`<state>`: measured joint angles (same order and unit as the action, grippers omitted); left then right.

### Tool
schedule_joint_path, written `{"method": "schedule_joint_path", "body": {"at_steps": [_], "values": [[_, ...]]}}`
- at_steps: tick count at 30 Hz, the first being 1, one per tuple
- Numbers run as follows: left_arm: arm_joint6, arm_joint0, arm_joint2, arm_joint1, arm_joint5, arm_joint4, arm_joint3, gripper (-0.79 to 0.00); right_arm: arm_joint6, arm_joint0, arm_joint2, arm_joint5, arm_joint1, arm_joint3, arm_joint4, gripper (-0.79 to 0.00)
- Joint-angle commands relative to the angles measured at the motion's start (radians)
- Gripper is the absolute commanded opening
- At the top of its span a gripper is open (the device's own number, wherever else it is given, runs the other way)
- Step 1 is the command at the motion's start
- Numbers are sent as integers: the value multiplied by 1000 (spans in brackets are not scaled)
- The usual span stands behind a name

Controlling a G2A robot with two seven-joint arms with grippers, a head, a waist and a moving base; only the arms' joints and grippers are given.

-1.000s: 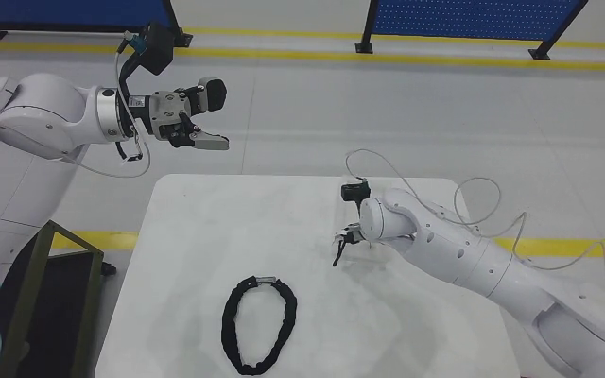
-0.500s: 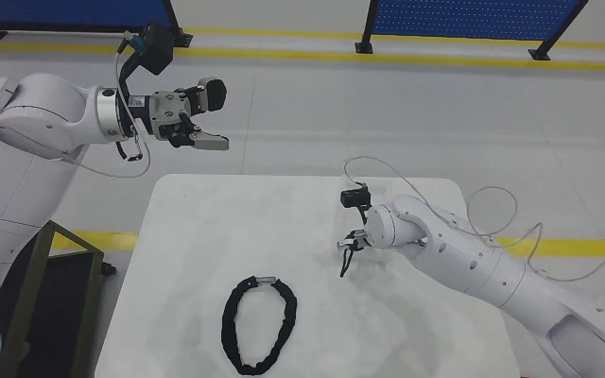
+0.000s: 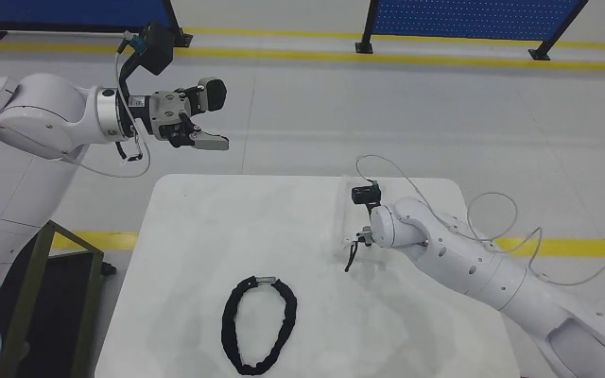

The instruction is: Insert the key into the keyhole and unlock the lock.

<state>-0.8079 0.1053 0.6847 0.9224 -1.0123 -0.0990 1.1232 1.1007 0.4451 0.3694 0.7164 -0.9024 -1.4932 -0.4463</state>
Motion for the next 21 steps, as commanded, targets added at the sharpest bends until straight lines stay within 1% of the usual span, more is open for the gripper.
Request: {"method": "schedule_joint_path", "body": {"at_steps": [1,2,8,10,13,14,16,18,19,21], "values": [[0,0,0,0,0,0,0,0,-10,2,6,4,-5,10,-4,-489],[0,0,0,0,0,0,0,0,-13,3,8,4,-9,15,-4,-511],[0,0,0,0,0,0,0,0,-10,6,-5,13,-34,46,-38,-529],[0,0,0,0,0,0,0,0,-9,6,-15,11,-44,62,-51,-548],[0,0,0,0,0,0,0,0,-7,4,-29,10,-60,88,-66,-588],[0,0,0,0,0,0,0,0,-8,3,-33,11,-65,98,-69,-619],[0,0,0,0,0,0,0,0,-3,-2,-43,6,-74,116,-79,-650],[0,0,0,0,0,0,0,0,0,-7,-51,3,-83,129,-85,-662],[0,0,0,0,0,0,0,0,4,-10,-56,-1,-87,136,-88,-680],[0,0,0,0,0,0,0,0,11,-15,-65,-8,-93,149,-92,-683]]}}
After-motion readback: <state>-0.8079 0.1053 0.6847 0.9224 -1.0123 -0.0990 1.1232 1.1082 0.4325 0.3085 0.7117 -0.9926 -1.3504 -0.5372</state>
